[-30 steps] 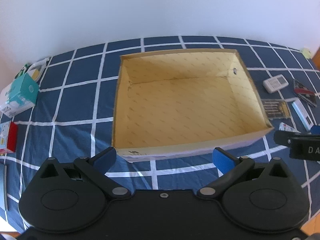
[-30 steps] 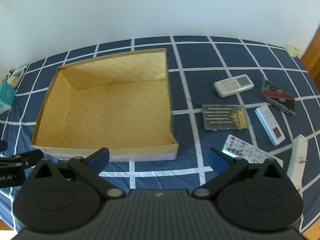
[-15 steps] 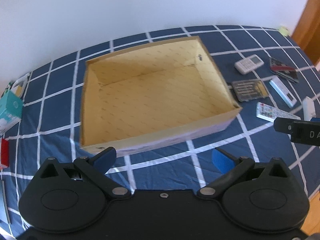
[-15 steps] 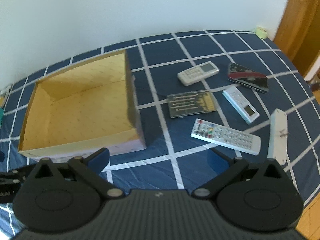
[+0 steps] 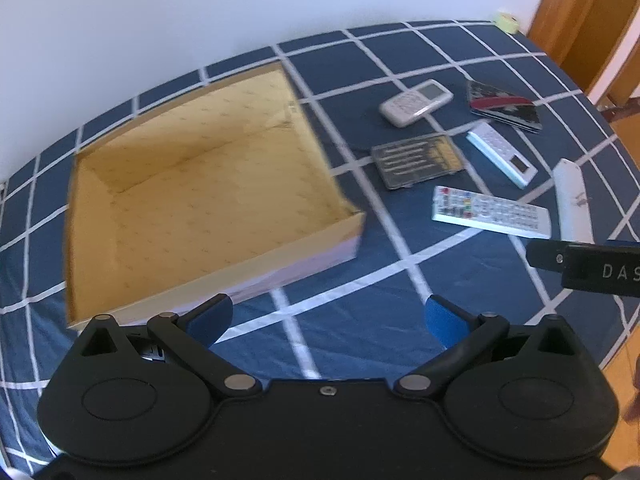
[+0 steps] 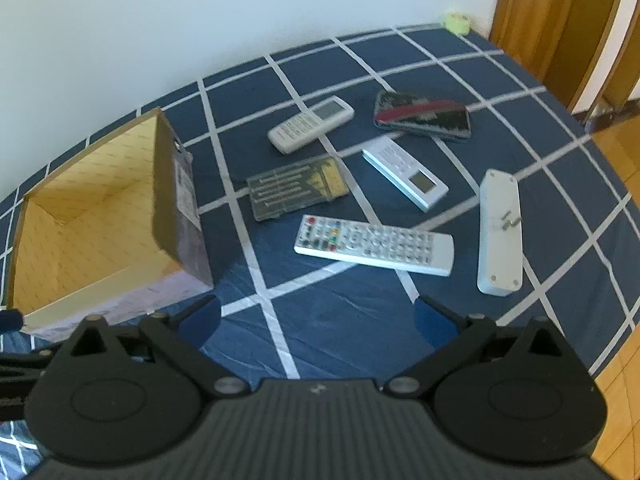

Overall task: Organize objects
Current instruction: 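Move both grippers toward the white TV remote with colored buttons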

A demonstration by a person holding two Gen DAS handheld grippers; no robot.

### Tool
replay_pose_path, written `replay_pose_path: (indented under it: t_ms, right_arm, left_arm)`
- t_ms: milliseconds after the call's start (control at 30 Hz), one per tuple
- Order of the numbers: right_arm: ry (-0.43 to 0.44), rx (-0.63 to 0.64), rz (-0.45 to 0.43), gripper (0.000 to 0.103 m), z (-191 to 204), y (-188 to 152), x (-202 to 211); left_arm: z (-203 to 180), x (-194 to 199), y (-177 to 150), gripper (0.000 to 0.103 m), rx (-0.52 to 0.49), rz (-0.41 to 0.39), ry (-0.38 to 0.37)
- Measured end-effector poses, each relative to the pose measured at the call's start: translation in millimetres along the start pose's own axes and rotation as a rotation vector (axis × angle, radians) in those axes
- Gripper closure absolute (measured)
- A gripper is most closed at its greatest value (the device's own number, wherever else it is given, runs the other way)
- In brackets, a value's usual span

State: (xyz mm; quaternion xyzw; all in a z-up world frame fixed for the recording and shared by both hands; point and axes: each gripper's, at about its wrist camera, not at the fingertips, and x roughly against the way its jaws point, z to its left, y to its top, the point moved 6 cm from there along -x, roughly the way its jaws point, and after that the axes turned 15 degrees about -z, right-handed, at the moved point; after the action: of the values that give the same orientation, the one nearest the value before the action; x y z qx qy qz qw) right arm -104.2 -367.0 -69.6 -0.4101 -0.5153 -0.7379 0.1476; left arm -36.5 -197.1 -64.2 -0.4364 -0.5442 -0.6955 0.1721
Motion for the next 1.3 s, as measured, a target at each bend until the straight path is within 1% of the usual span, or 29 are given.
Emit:
replay_pose_path:
  t_ms: [133, 233, 433, 500, 567, 667, 1067, 1167, 1300]
  right_arm:
    - [0.015, -0.052, 0.026, 0.001, -25.8, 4.2, -6.3]
    - [0.019, -0.051, 0.041, 0.001, -41.6, 7.5, -12.6]
    - [0.021, -0.076, 0.065, 0.001, -67.8, 15.1, -31.0]
    - [0.022, -0.09, 0.078, 0.003, -74.9, 16.0, -38.3]
    - [0.031, -0.095, 0.092, 0.007, -79.6, 17.0, -45.3]
    - [0.033, -0.109, 0.112, 0.011, -87.2, 19.1, -56.8]
    - [0.057, -0.214, 0.195, 0.011, -105.6, 24.7, -111.4]
    - [0.055, -0.228, 0.224, 0.011, -109.0, 23.7, -126.5]
    - [0.05, -0.245, 0.257, 0.012, -113.6, 21.6, -146.2]
  left_arm:
    - [-24.4, -12.2, 7.2, 0.0, -0.014, 0.019, -0.02]
    - [-39.6, -23.2, 12.5, 0.0, -0.016, 0.04, -0.027]
    - [-66.4, -46.8, 22.4, 0.0, -0.055, 0.078, -0.039]
    - [-74.3, -55.2, 25.3, 0.0, -0.065, 0.092, -0.047]
    - [-81.4, -63.2, 28.5, 0.0, -0.072, 0.102, -0.052]
    - [-91.6, -76.0, 33.6, 0.0, -0.115, 0.11, -0.039]
    - [-118.9, -134.7, 47.1, 0.001, -0.162, 0.203, -0.104]
    - [-123.9, -151.6, 46.6, 0.004, -0.151, 0.236, -0.129]
    - [-129.2, -172.2, 43.1, 0.005, -0.145, 0.274, -0.157]
